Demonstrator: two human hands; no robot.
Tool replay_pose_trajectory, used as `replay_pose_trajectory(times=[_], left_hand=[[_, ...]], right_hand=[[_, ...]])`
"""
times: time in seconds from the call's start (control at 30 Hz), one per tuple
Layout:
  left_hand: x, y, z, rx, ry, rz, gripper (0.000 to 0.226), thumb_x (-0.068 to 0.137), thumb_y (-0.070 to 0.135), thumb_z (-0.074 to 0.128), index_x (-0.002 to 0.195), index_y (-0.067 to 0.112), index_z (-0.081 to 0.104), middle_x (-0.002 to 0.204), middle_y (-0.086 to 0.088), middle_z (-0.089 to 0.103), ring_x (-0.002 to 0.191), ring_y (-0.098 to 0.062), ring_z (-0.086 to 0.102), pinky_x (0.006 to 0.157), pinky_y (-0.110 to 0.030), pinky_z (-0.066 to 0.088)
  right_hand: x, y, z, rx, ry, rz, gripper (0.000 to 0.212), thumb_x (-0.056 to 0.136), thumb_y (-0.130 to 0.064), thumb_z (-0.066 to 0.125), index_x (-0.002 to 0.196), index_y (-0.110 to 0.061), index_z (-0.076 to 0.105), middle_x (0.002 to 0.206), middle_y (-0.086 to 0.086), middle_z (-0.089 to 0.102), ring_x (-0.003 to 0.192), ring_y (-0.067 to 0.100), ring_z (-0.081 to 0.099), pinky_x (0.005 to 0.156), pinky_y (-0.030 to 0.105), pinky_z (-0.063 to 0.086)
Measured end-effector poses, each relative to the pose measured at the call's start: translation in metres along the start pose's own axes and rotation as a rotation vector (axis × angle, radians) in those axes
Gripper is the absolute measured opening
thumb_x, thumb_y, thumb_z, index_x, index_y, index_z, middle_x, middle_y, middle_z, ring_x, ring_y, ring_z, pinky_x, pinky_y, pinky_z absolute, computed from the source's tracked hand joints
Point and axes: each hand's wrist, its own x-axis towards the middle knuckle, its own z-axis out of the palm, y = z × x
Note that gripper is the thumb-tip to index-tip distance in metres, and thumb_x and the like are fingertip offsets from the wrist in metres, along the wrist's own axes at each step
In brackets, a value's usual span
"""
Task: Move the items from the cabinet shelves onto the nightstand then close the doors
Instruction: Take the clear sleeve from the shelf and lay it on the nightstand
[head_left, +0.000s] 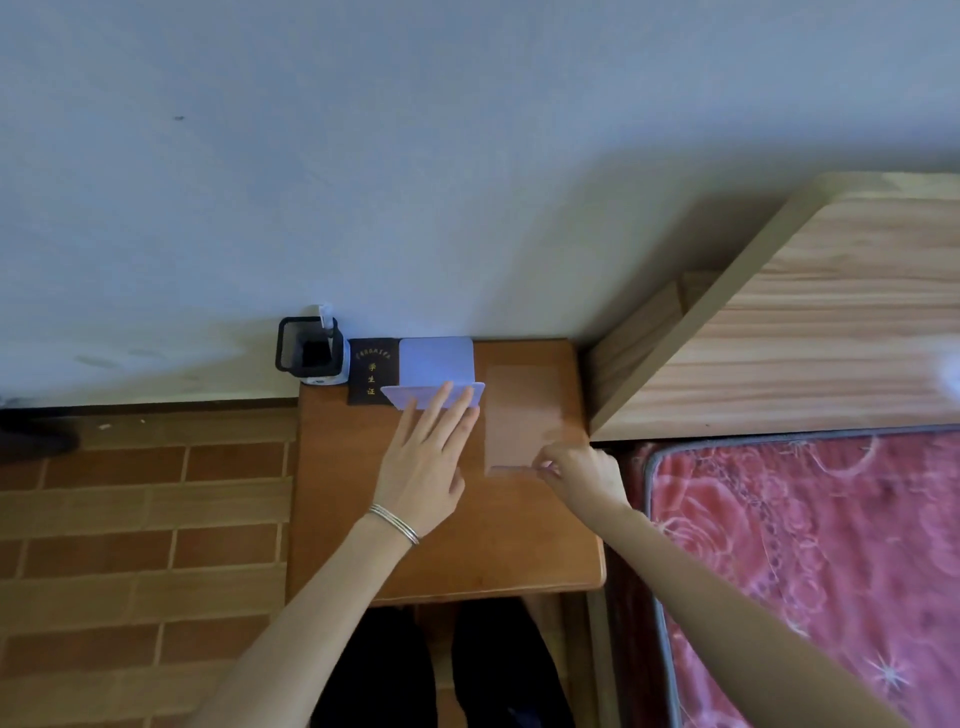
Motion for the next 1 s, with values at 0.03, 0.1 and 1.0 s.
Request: replay_pose_trajectory(times=[0.03, 0.1, 1.0], left_hand=[[-0.005, 0.005, 0.004, -0.015, 0.002, 0.022, 0.074, 0.063, 0.020, 0.076, 0.132, 0.008, 0.051, 0.143, -0.009, 0.043, 0.137, -0.028, 0.030, 0.105, -0.054, 0.032], [-0.015, 0.012, 0.014, -0.037, -0.062, 0.031, 0.070, 0.061, 0.023, 0.079, 0.126, 0.010, 0.056, 0.137, -0.006, 0.051, 0.135, -0.026, 0.035, 0.106, -0.054, 0.031], [-0.047, -0.017, 0.046, -0.219, 0.015, -0.198, 0.022, 0.064, 0.003, 0.076, 0.082, 0.016, 0.073, 0.105, -0.004, 0.069, 0.111, -0.029, 0.057, 0.094, -0.046, 0.043]], right_hand=[[-0.007, -0.004, 0.006, 0.023, -0.018, 0.006, 0.016, 0.089, -0.025, 0.053, 0.096, -0.027, 0.067, 0.101, -0.009, 0.068, 0.091, 0.019, 0.062, 0.068, 0.028, 0.045], [-0.021, -0.010, 0.019, 0.064, -0.048, 0.020, 0.016, 0.088, -0.026, 0.054, 0.097, -0.027, 0.067, 0.102, -0.010, 0.068, 0.093, 0.017, 0.063, 0.068, 0.025, 0.044], [-0.010, 0.023, 0.045, -0.209, -0.194, -0.155, 0.038, 0.091, -0.011, 0.048, 0.128, -0.017, 0.051, 0.137, 0.001, 0.045, 0.124, 0.020, 0.040, 0.095, 0.033, 0.042]])
